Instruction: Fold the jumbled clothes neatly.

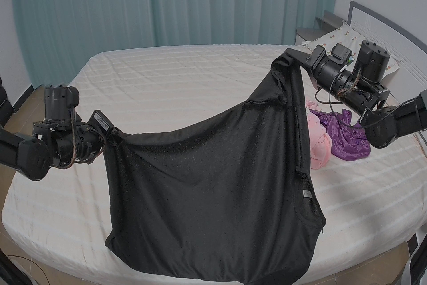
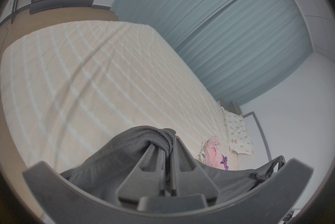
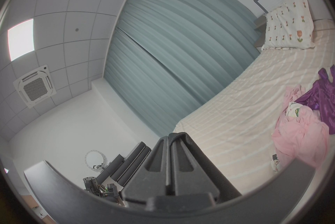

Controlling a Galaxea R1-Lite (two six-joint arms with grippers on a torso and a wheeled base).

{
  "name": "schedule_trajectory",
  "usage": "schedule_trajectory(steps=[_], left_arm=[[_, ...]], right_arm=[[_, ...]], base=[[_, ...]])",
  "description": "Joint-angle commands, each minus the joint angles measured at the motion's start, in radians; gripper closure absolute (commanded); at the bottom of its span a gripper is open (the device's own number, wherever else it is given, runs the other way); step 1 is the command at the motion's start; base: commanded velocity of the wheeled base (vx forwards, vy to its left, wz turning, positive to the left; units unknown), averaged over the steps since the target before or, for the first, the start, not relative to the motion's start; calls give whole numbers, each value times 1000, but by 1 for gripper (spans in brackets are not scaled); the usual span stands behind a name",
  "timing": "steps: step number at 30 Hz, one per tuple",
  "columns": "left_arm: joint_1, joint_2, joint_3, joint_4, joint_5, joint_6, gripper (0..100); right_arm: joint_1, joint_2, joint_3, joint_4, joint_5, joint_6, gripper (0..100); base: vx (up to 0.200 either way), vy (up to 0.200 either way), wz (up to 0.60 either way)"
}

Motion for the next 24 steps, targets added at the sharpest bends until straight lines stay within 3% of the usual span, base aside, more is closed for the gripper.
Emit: schedule_trajectory(steps=[1,8,9,13,20,24], left_arm=[[9,145,-43,-1,0,-17,100],[23,278,-106,-1,-23,-20,100],[26,310,-120,-13,-46,-36,0],[32,372,-151,-70,-60,-62,0],[66,519,-267,-147,-8,-57,0],[84,530,-284,-151,-7,-57,0]], right_arm=[[4,100,-1,-5,-2,0,100],[8,207,-46,-4,-74,-8,100],[10,240,-50,-2,-76,-8,0],[14,307,-59,-2,-96,-8,0],[-10,451,-176,84,-248,-24,0],[-33,460,-165,116,-262,-58,0]], base=[[0,0,0],[0,0,0],[0,0,0],[0,0,0],[0,0,0],[0,0,0]])
